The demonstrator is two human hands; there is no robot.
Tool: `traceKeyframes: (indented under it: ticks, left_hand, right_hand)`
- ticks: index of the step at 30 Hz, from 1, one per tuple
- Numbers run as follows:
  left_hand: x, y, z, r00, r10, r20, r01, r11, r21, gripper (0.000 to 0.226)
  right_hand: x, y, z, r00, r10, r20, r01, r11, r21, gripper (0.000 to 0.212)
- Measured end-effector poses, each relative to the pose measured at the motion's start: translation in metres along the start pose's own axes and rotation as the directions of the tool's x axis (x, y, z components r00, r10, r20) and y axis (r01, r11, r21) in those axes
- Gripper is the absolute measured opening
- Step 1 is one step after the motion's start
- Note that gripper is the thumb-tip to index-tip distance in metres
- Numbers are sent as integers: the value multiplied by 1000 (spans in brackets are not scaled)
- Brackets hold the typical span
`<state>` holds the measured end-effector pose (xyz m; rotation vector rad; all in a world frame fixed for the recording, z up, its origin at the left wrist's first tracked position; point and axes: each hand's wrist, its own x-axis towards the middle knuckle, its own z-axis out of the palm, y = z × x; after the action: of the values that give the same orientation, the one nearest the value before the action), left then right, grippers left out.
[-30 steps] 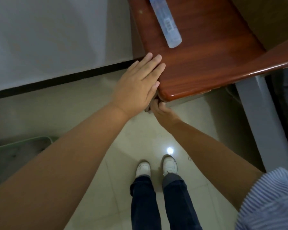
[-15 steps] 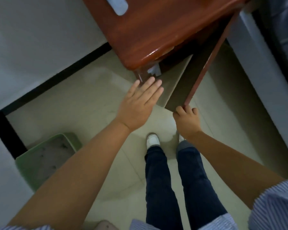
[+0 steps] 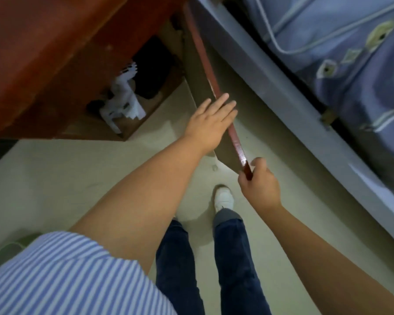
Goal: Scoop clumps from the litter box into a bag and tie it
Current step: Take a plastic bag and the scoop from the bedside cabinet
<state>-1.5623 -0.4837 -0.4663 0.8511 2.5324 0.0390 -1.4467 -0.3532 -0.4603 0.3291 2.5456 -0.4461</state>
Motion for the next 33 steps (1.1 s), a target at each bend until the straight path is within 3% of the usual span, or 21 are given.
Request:
traceKeyframes:
  ticks: [3, 8, 13, 16, 18, 21, 23, 25, 29, 31, 33]
  left_hand:
    - [34, 16, -8, 1000, -2, -10, 2, 1000, -7, 58]
    - [72, 42, -14, 989, -111, -99, 106, 993, -59, 65]
    - [90, 47, -14, 982, -123, -144, 116, 992, -57, 66]
    - [75, 37, -1, 970, -176, -165, 168, 984, -62, 66]
    - [54, 23, 17, 957, -256, -140, 249, 966, -62, 63]
    - [18, -9, 55, 922, -381, -72, 378, 924, -48, 59]
    - [-10, -36, 83, 873, -447, -194, 449, 893, -35, 54]
    - [-36, -66, 115, 809, -488, -328, 506, 862, -33, 48]
    - [-82, -131, 163, 768, -536, -349, 607, 783, 133, 47]
    - [-93, -155, 187, 742, -540, -397, 632, 762, 143, 45]
    - [-98, -175, 206, 730, -509, -456, 652, 720, 239, 41]
  right_hand:
    - [20, 39, -19, 988, 121, -96, -118, 992, 36, 25]
    - [69, 65, -43, 954, 52, -295, -70, 996, -48, 24]
    - [99, 56, -44, 931, -13, -365, -51, 985, -167, 61]
    - [103, 50, -41, 928, -10, -373, -63, 981, -183, 68]
    - [98, 42, -37, 912, -96, -398, 24, 983, -182, 68]
    - [92, 14, -9, 930, -218, -294, 159, 964, -211, 66]
    - [95, -15, 21, 920, -324, -222, 275, 935, -224, 61]
    - [105, -48, 55, 884, -439, -163, 404, 891, -207, 57]
    - [157, -110, 120, 788, -615, -9, 595, 766, -242, 52]
    - [187, -134, 149, 717, -697, -21, 664, 692, -281, 41]
    - [217, -154, 174, 693, -720, -33, 690, 676, -259, 27]
